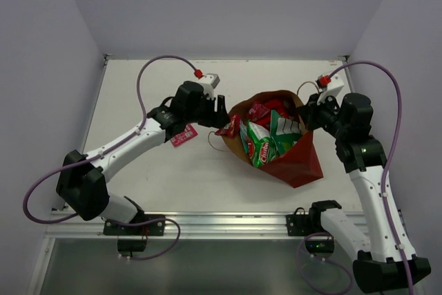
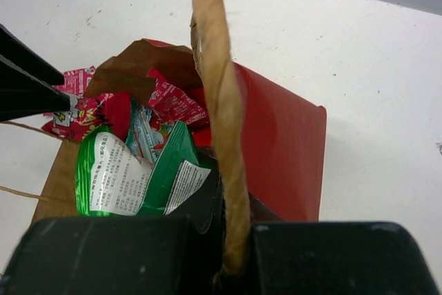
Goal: Take the snacks out of the paper bag
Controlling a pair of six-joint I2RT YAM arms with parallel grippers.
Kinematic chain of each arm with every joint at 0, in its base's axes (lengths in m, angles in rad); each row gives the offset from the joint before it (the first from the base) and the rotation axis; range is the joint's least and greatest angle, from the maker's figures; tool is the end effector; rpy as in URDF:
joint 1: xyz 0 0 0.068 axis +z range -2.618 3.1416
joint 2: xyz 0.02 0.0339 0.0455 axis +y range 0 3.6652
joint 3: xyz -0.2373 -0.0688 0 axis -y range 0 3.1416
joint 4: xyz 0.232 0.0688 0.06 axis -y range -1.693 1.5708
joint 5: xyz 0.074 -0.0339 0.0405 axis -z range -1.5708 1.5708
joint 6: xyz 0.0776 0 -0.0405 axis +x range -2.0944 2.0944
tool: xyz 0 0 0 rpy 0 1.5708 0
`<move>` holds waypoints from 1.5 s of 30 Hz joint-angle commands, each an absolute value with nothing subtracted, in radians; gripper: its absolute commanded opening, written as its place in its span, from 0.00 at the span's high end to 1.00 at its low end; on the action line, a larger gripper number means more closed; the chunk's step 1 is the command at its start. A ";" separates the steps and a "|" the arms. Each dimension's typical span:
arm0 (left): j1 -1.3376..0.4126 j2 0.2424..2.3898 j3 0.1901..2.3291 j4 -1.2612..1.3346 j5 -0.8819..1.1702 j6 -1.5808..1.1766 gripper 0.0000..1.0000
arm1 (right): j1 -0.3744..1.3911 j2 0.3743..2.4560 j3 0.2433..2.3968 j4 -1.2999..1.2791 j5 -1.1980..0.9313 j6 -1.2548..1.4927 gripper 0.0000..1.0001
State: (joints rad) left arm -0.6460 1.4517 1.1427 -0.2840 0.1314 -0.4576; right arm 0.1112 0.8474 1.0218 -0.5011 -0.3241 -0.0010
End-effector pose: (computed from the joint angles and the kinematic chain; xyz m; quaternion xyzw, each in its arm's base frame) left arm 0.2783 -0.2226 0.2514 0.1136 0.8741 -0.2950 0.3687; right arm 0.2166 0.0491 0.3434 -0.1388 0.7955 0.1626 0.5670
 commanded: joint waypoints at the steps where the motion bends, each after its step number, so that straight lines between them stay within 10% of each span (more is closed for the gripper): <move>1: -0.670 1.456 1.189 -0.276 0.144 -0.480 0.35 | 0.114 0.810 1.037 -0.351 -0.342 0.023 1.00; 6: -0.684 1.468 1.183 -0.275 0.152 -0.509 0.46 | 0.115 0.807 1.035 -0.348 -0.334 0.025 1.00; 13: -0.687 1.444 1.187 -0.284 0.137 -0.523 1.00 | 0.115 0.807 1.029 -0.342 -0.333 0.026 1.00; 28: -0.381 1.327 1.321 -0.335 0.006 -0.385 1.00 | 0.115 0.813 1.037 -0.341 -0.330 0.029 1.00; 38: -0.204 1.639 1.227 -0.147 -0.018 -0.397 0.97 | 0.115 0.818 1.020 -0.327 -0.342 0.032 1.00; 41: -0.184 1.709 1.221 -0.106 -0.005 -0.400 0.91 | 0.117 0.815 1.015 -0.324 -0.345 0.034 1.00; 45: -0.183 1.733 1.264 -0.158 0.047 -0.385 0.58 | 0.115 0.816 1.020 -0.327 -0.353 0.034 1.00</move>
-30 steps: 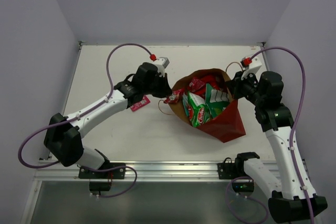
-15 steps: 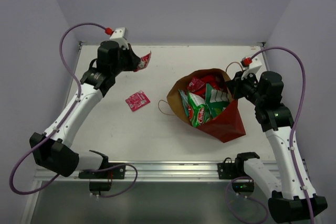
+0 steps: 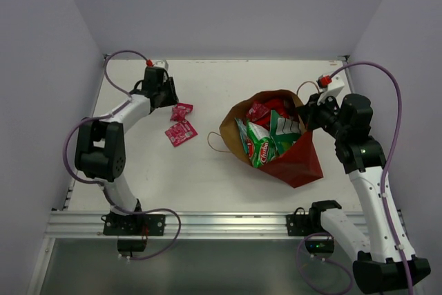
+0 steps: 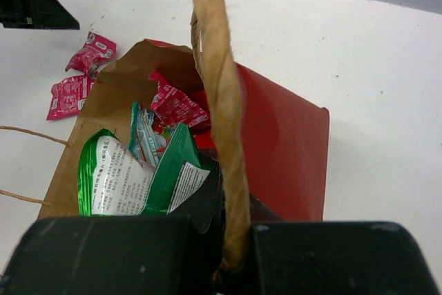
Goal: Take the snacks out of the paper bag
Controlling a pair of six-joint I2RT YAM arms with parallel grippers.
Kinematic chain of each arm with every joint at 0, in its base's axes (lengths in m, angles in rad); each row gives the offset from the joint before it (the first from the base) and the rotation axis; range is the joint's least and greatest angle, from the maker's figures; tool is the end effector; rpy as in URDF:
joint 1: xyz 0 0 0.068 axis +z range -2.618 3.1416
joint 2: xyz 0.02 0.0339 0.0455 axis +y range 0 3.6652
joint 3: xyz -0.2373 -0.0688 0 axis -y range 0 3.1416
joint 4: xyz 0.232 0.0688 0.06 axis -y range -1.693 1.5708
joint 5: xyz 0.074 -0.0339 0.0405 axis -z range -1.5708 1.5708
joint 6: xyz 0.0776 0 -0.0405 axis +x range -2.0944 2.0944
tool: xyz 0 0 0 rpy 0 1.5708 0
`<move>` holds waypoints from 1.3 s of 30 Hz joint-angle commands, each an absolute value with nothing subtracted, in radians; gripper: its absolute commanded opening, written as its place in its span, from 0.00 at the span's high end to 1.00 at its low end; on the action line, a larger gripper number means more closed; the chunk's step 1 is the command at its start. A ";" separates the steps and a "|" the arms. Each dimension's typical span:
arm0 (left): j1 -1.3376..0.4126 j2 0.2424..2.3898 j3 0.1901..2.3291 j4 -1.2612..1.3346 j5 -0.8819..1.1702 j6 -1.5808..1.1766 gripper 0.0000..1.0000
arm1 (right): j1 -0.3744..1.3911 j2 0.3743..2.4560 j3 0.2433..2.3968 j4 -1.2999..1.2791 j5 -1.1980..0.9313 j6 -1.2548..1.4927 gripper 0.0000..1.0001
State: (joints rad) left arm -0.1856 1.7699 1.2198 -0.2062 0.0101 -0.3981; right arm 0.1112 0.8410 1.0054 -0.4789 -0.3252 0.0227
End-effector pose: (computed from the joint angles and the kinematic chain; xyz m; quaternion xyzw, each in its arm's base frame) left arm 0.3992 -0.0758 0.1719 -0.0954 0.9132 -0.1184 0.3780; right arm 0.2170 0.0492 0.3419 -0.1304 0.7935 0.1695 0.5698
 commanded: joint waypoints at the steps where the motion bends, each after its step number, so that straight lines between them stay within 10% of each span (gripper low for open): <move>1: -0.187 1.718 1.253 -0.156 0.064 -0.391 0.47 | 0.117 0.816 1.022 -0.330 -0.354 0.034 1.00; 3: -0.216 1.639 1.236 -0.155 0.086 -0.416 0.18 | 0.117 0.815 1.022 -0.331 -0.354 0.034 1.00; 8: -0.408 1.432 1.209 -0.189 0.011 -0.477 0.05 | 0.117 0.818 1.025 -0.333 -0.360 0.032 1.00; 18: -0.817 1.465 1.336 -0.210 -0.176 -0.578 0.27 | 0.118 0.828 1.042 -0.344 -0.370 0.034 1.00; 39: -0.884 1.854 1.594 -0.181 -0.271 -0.565 0.48 | 0.118 0.825 1.040 -0.344 -0.384 0.034 1.00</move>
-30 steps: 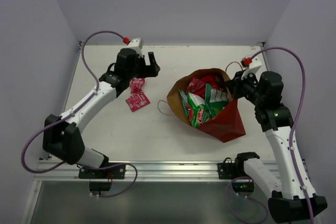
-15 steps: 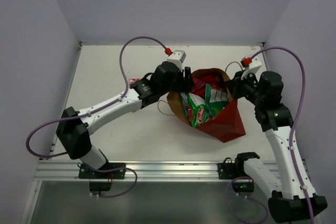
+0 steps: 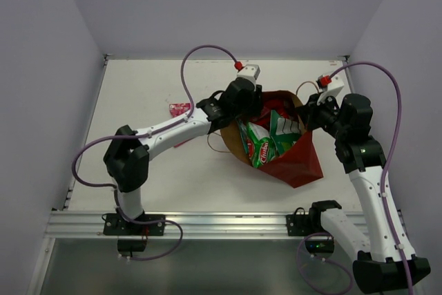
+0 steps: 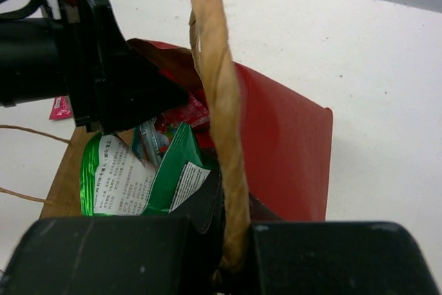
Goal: Take the snacks out of the paper bag
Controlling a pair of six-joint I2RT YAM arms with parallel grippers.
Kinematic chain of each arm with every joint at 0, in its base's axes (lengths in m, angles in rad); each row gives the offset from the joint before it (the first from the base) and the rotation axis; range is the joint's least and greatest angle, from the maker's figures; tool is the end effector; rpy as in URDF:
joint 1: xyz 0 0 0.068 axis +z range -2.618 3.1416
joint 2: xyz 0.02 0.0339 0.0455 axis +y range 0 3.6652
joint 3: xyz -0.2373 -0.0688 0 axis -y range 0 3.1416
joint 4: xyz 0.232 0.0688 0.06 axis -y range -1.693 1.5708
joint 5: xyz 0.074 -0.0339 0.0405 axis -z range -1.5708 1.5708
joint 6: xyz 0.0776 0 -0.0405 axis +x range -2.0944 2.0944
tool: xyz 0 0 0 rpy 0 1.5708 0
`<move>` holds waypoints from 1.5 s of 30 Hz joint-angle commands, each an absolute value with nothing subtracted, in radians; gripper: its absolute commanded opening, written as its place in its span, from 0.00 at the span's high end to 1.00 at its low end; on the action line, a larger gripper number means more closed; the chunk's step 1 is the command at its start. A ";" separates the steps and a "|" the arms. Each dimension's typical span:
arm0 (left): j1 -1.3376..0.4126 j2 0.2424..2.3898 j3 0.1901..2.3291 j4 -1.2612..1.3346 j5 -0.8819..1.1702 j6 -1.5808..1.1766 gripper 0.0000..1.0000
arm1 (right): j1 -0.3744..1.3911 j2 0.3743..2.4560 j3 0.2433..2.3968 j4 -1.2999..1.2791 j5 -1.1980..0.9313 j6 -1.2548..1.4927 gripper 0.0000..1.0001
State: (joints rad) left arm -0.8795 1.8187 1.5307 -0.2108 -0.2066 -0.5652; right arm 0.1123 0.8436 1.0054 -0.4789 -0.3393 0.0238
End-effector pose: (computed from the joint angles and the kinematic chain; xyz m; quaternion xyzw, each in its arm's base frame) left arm 0.2988 -0.3361 0.2634 0.0818 0.8529 -0.2693 0.4397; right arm 0.2171 0.0505 0.3415 -0.1343 0.7931 0.1757 0.5675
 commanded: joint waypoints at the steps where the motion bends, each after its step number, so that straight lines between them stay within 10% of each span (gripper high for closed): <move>1: -0.884 1.864 1.601 -0.183 -0.278 -0.565 0.57 | 0.118 0.824 1.040 -0.344 -0.385 0.034 1.00; 9: -0.884 1.846 1.615 -0.192 -0.288 -0.548 1.00 | 0.118 0.816 1.026 -0.337 -0.376 0.035 1.00; 18: -0.839 1.518 1.534 -0.304 -0.377 -0.462 1.00 | 0.118 0.804 1.026 -0.344 -0.348 0.029 1.00; 34: -0.128 1.360 0.898 -0.147 -0.121 -0.532 0.93 | 0.118 0.816 1.020 -0.334 -0.348 0.031 1.00; 37: -0.094 1.431 0.888 -0.126 -0.075 -0.538 0.81 | 0.117 0.816 1.017 -0.336 -0.350 0.031 1.00; 45: -0.130 1.295 1.005 -0.253 0.037 -0.497 0.08 | 0.121 0.813 1.037 -0.351 -0.354 0.023 1.00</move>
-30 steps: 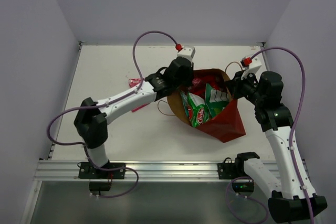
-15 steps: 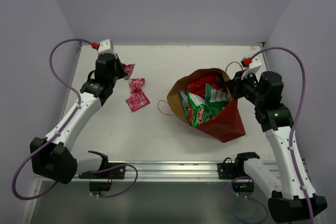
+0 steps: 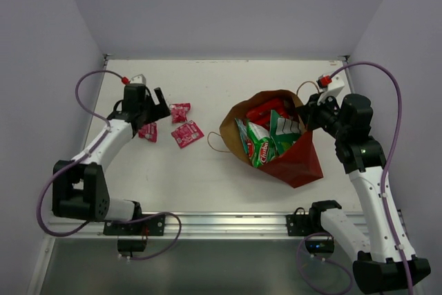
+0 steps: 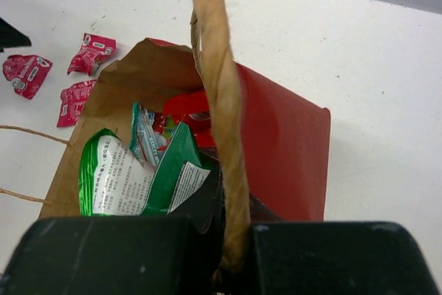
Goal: Take the snacks out of the paper bag
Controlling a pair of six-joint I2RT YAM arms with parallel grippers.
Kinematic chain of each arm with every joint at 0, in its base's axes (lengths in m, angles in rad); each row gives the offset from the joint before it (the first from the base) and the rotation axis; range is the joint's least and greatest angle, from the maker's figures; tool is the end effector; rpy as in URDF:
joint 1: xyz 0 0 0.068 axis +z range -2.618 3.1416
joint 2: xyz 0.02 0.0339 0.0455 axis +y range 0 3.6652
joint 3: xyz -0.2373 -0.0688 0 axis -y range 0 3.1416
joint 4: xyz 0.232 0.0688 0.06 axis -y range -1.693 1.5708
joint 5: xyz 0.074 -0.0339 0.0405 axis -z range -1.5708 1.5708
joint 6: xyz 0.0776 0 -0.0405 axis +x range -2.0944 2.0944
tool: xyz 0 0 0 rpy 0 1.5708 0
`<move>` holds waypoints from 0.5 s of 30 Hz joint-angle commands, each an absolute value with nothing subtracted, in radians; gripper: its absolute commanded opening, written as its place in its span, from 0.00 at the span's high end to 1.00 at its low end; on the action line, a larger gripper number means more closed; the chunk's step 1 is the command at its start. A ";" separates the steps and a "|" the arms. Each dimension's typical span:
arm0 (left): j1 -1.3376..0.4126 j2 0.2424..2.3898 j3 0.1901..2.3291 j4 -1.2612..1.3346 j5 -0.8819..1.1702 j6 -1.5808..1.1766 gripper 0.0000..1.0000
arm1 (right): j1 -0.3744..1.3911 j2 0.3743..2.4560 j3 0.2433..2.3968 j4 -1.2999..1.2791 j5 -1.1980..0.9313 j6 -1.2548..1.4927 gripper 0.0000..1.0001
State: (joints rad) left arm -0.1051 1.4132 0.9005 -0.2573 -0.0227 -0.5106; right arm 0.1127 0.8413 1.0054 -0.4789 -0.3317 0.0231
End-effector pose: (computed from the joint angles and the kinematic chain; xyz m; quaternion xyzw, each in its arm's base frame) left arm 0.3216 -0.0322 0.1808 -0.1898 0.9011 -0.1081 0.3746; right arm 0.2168 0.0500 0.3419 -0.1326 0.7930 0.1726 0.5691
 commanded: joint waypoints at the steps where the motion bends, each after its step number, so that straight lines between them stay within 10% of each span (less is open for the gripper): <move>1: -0.181 1.270 1.021 -0.290 0.035 -0.497 0.06 | 0.121 0.813 1.040 -0.353 -0.359 0.025 1.00; 15: -0.725 1.284 1.181 -0.345 -0.063 -0.679 0.29 | 0.124 0.827 1.043 -0.350 -0.367 0.038 1.00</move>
